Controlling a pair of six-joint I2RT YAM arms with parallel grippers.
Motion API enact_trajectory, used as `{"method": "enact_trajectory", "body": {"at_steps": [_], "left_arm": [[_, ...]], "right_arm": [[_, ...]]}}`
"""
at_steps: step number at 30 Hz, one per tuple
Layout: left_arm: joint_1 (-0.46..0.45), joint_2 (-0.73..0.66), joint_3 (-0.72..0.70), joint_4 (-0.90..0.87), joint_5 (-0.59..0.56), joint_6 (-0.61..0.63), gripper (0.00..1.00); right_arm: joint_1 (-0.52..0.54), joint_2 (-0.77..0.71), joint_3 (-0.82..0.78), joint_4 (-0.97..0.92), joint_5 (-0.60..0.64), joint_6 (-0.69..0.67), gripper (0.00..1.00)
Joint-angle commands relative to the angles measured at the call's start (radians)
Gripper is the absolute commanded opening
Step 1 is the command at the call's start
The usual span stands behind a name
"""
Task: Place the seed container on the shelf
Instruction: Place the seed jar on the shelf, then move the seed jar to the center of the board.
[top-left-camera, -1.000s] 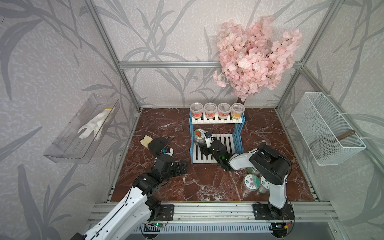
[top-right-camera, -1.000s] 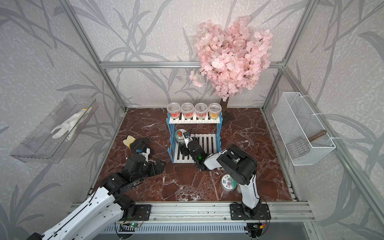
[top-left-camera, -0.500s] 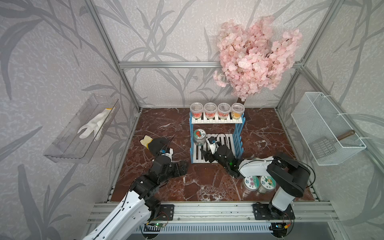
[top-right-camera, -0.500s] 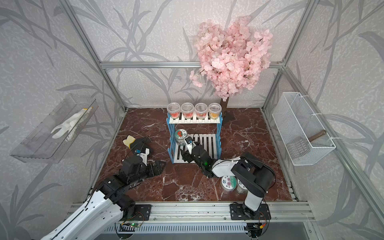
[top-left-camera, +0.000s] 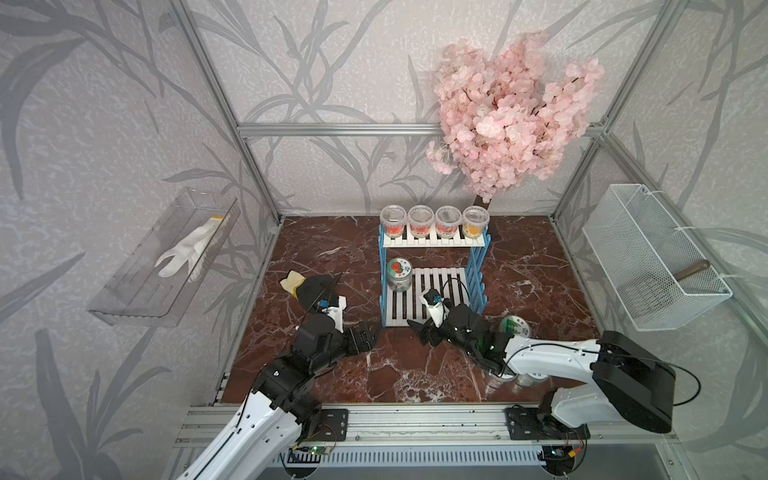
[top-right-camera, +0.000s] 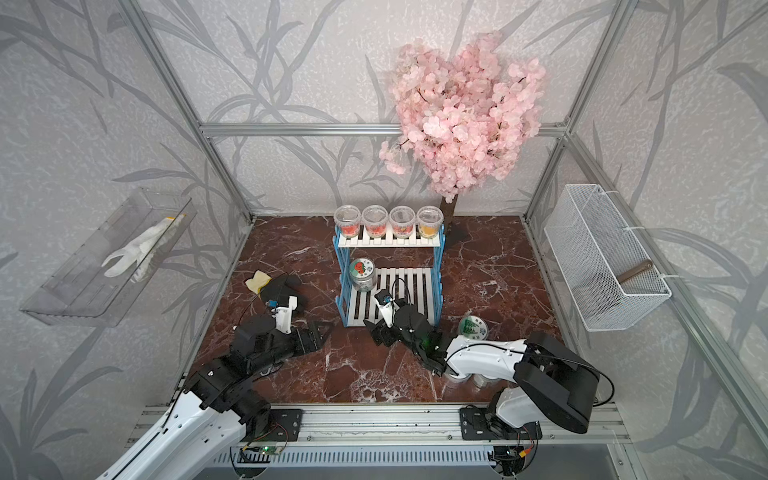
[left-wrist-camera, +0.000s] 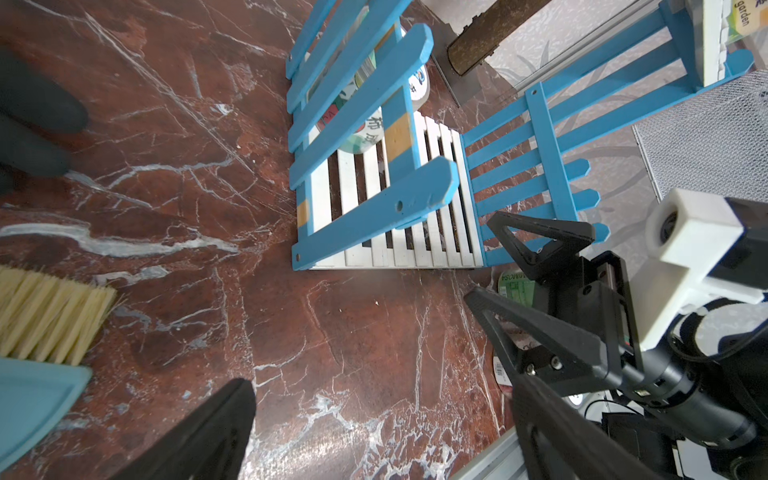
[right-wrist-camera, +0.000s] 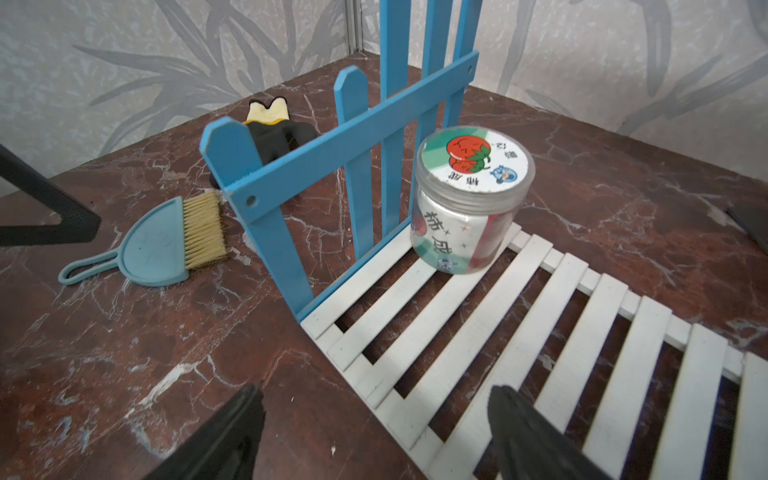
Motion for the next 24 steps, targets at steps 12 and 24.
{"method": "enact_trajectory", "body": {"at_steps": [12,24], "left_arm": [[-0.299,0.161,0.069,0.083,-0.106,0.017,1.0],[-0.5,0.42,0.184,0.242,-0.212,0.053,1.0]], "right_arm": [[0.017,-0.532,0.071,-0.82,0.042,0.251,0.91],[0.016,-0.667,0.178,-1.442,0.209,0.679,0.92]]}}
